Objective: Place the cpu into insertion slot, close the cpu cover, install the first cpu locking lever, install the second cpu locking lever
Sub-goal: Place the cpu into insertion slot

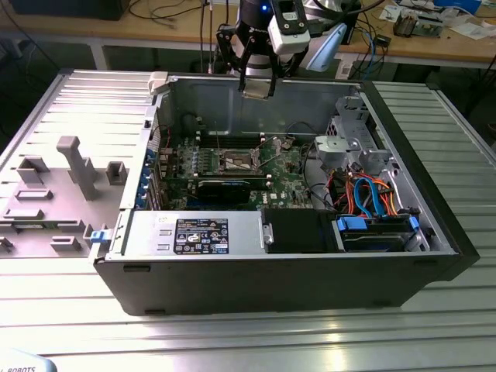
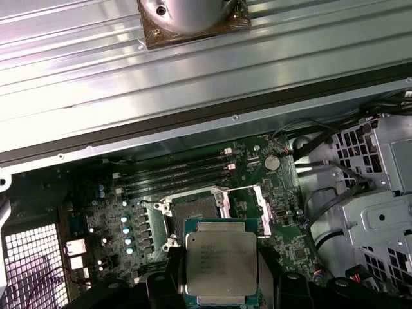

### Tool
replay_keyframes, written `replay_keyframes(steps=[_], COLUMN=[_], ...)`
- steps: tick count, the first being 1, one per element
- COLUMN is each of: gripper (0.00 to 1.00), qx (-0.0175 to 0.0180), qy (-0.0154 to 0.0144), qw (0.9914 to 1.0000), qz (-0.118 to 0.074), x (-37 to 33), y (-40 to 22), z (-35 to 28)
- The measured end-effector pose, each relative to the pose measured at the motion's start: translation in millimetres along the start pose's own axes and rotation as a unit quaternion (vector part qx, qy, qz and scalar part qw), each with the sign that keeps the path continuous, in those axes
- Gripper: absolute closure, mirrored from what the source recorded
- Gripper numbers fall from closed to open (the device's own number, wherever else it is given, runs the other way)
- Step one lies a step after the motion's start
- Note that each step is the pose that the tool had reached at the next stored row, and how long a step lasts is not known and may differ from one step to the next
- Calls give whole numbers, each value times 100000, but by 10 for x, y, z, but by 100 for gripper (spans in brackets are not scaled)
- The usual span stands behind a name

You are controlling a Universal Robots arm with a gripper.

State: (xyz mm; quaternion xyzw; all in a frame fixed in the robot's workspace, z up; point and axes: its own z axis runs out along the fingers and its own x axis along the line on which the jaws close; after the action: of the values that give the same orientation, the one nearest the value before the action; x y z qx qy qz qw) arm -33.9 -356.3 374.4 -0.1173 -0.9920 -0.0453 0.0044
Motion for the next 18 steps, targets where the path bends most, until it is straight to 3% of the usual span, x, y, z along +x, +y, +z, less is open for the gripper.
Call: replay_keyframes(steps=[3,10,13,18], gripper=[46,46,46,46], qx=[-34,-41,-69,-136], qy=[-182,-204,-318,-665], qw=[99980,99974,99937,99721], qz=[2012,2285,3539,7434], x=[0,0,0,0], y=[0,0,0,-1], z=[1,1,2,5])
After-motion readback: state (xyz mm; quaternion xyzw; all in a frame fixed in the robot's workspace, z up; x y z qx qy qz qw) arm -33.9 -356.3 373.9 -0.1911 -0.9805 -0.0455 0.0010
